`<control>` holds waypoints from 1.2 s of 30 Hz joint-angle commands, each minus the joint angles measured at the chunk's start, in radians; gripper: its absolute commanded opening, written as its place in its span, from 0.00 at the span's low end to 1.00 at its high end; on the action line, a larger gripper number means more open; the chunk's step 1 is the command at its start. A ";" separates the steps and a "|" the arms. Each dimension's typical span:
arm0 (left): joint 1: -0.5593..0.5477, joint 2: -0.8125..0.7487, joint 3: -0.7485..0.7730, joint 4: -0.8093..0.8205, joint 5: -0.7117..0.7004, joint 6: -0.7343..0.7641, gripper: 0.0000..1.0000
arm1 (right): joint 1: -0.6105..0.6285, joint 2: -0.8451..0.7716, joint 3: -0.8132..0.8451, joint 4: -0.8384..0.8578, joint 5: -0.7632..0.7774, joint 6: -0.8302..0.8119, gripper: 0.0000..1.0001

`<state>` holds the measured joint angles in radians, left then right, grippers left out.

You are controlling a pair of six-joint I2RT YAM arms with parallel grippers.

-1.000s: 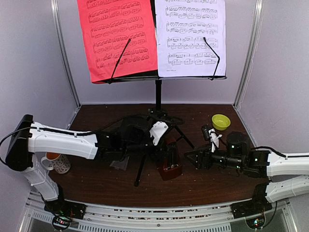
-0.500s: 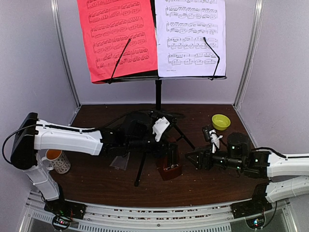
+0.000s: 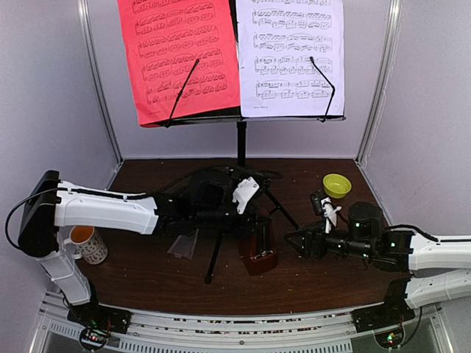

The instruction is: Set up the instrument practice props

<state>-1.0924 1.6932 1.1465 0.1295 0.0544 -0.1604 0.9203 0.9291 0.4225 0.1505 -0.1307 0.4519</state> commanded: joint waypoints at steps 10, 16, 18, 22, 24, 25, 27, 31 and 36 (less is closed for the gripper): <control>-0.061 -0.026 -0.026 0.129 0.205 -0.057 0.29 | -0.007 -0.041 -0.020 -0.013 0.000 0.001 0.72; -0.081 -0.020 -0.005 0.072 0.187 -0.007 0.46 | -0.007 -0.051 -0.035 -0.013 -0.023 -0.002 0.73; -0.082 -0.036 -0.017 0.077 0.191 -0.004 0.58 | -0.008 -0.054 -0.039 -0.007 -0.047 -0.006 0.75; -0.081 -0.101 -0.097 0.148 0.189 -0.007 0.74 | -0.005 -0.063 -0.061 0.008 -0.101 -0.001 0.82; -0.080 -0.121 -0.122 0.149 0.199 0.007 0.74 | -0.004 -0.068 -0.081 0.038 -0.122 0.001 0.83; -0.078 -0.127 -0.131 0.144 0.210 0.016 0.74 | -0.004 -0.071 -0.089 0.051 -0.131 0.001 0.83; -0.073 -0.137 -0.156 0.143 0.239 0.027 0.71 | -0.003 -0.073 -0.103 0.078 -0.152 0.005 0.83; -0.056 -0.145 -0.201 0.175 0.295 0.040 0.64 | 0.005 -0.070 -0.118 0.124 -0.187 0.007 0.83; -0.048 -0.118 -0.187 0.160 0.278 0.058 0.56 | 0.034 -0.036 -0.103 0.153 -0.200 0.017 0.88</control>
<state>-1.1503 1.5658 0.9554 0.2363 0.3122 -0.1329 0.9314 0.8726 0.3122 0.2359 -0.2943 0.4561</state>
